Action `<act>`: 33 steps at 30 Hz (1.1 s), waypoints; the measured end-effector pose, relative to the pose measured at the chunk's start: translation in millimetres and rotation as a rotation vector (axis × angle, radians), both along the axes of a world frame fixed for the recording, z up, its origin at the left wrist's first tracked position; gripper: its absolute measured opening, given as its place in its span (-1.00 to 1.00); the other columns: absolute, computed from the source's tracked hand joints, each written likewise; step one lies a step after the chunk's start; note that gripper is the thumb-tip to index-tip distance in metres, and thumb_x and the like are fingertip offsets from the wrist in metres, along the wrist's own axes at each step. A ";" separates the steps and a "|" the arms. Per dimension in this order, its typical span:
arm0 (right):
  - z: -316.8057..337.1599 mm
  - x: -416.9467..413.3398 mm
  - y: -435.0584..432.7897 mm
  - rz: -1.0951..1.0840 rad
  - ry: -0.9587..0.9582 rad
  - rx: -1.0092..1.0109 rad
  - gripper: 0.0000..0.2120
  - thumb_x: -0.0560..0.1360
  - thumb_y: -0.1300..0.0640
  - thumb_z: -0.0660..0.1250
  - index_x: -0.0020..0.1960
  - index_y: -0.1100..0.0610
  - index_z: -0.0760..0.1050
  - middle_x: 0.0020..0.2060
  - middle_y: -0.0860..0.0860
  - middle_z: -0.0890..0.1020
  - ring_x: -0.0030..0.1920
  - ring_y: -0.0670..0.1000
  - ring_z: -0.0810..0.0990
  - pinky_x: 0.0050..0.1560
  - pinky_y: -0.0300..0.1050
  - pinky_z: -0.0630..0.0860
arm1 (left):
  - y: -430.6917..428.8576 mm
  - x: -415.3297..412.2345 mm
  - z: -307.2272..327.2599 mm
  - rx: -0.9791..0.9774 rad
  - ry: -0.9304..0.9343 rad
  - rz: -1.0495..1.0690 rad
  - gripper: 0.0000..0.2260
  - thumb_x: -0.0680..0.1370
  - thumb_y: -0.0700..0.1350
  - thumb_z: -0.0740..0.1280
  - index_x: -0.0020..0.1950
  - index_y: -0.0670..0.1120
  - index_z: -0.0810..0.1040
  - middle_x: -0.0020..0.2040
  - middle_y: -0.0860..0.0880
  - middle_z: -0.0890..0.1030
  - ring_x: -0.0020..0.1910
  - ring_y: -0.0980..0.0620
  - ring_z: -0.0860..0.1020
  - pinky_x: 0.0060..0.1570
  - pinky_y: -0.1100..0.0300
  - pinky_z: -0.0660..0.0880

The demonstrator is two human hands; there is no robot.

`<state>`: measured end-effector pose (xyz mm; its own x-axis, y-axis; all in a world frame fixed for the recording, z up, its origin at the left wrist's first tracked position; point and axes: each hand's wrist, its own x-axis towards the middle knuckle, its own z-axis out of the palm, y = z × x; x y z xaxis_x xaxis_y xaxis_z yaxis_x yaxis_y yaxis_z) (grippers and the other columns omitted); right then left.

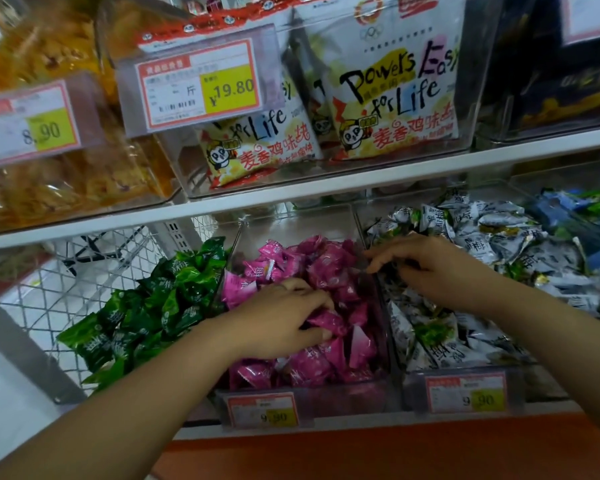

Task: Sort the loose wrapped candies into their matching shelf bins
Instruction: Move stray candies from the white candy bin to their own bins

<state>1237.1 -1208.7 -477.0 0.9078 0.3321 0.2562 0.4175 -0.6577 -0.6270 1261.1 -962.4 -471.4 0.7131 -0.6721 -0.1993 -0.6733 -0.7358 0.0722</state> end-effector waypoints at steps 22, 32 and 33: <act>3.4 -1.6 3.0 -0.017 0.017 0.001 -0.56 0.50 0.45 0.16 0.00 -0.04 0.59 0.19 -0.18 0.51 0.21 -0.18 0.45 0.02 -0.54 0.37 | -58.6 46.6 1.5 0.024 0.242 0.184 -0.49 0.56 0.20 0.22 0.48 0.14 0.22 0.45 0.00 0.35 0.34 -0.03 0.38 0.19 0.22 0.32; 3.3 -5.2 0.7 -0.004 0.022 -0.030 -0.61 0.52 0.39 0.21 0.06 -0.07 0.57 0.32 -0.14 0.45 0.19 -0.29 0.38 -0.10 -0.65 0.26 | -14.1 8.7 3.3 0.106 0.194 0.051 -0.54 0.59 0.23 0.09 0.48 0.15 0.24 0.53 0.10 0.13 0.49 0.05 0.14 0.43 0.15 0.06; 3.5 -5.9 0.7 -0.002 0.023 -0.033 -0.62 0.52 0.38 0.21 0.07 -0.07 0.56 0.32 -0.15 0.45 0.13 -0.36 0.39 -0.13 -0.64 0.28 | -11.2 7.5 1.9 0.106 0.179 0.054 -0.54 0.59 0.23 0.09 0.48 0.17 0.23 0.54 0.12 0.10 0.49 0.06 0.13 0.42 0.16 0.04</act>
<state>1231.2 -1208.0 -473.5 0.9140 0.3382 0.2240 0.4018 -0.6787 -0.6148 1268.7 -973.6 -469.5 0.6944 -0.6027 -0.3931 -0.6162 -0.7802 0.1075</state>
